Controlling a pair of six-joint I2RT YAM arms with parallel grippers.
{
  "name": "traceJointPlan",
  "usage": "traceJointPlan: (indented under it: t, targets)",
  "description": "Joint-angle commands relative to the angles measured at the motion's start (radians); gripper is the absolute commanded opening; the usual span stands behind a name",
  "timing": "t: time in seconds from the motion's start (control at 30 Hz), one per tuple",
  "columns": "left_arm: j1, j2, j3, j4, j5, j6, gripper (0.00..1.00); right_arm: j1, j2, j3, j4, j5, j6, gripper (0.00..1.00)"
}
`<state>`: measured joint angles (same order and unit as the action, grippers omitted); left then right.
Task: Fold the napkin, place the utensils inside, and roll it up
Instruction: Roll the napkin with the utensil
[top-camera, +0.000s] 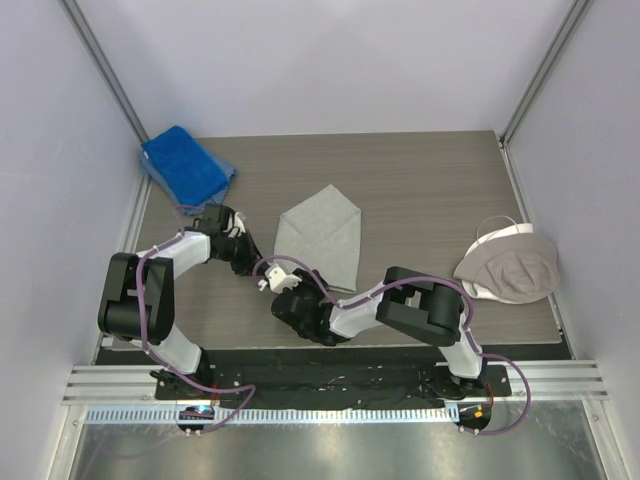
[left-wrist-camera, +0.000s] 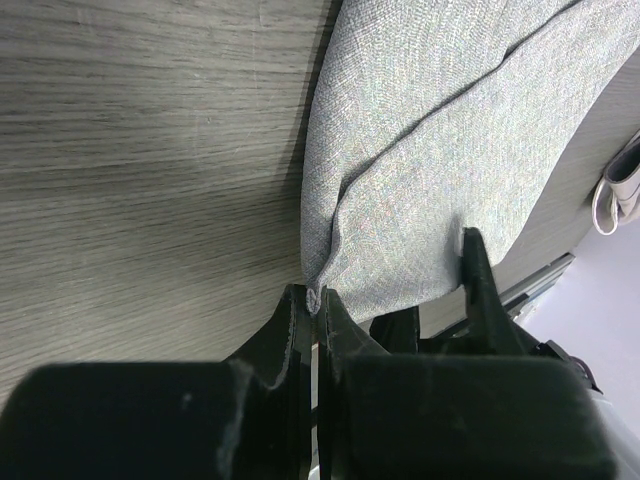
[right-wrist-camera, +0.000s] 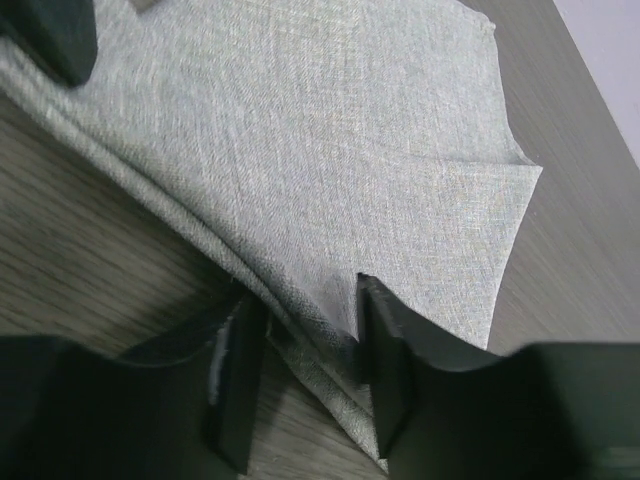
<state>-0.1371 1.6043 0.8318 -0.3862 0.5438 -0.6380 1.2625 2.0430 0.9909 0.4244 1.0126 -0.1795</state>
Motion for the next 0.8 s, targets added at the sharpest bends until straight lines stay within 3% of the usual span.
traceJointPlan:
  t: [0.0, 0.2, 0.33, 0.37, 0.4, 0.5, 0.77]
  targets:
    - [0.013, -0.012, 0.009, 0.001, 0.008, 0.026, 0.00, -0.006, 0.008, -0.032, -0.032, -0.040, -0.035, 0.39]
    - [0.013, -0.007, 0.024, -0.008, 0.002, 0.040, 0.03, -0.031, -0.010, -0.021, -0.097, -0.215, -0.043, 0.19]
    - [0.011, -0.043, 0.038, -0.031, -0.057, 0.040, 0.32, -0.048, -0.024, 0.003, -0.179, -0.305, -0.023, 0.01]
    - [0.013, -0.061, 0.035, -0.028, -0.082, 0.025, 0.39, -0.055, -0.029, 0.015, -0.218, -0.339, -0.014, 0.01]
    - [0.013, -0.101, 0.032, -0.020, -0.111, 0.017, 0.52, -0.058, -0.036, 0.023, -0.243, -0.364, -0.006, 0.01]
    - [0.014, -0.196, -0.017, 0.004, -0.218, -0.028, 0.69, -0.074, -0.059, 0.054, -0.338, -0.452, 0.038, 0.01]
    - [0.013, -0.388, -0.213, 0.180, -0.352, -0.089, 0.73, -0.149, -0.087, 0.207, -0.654, -0.751, 0.162, 0.01]
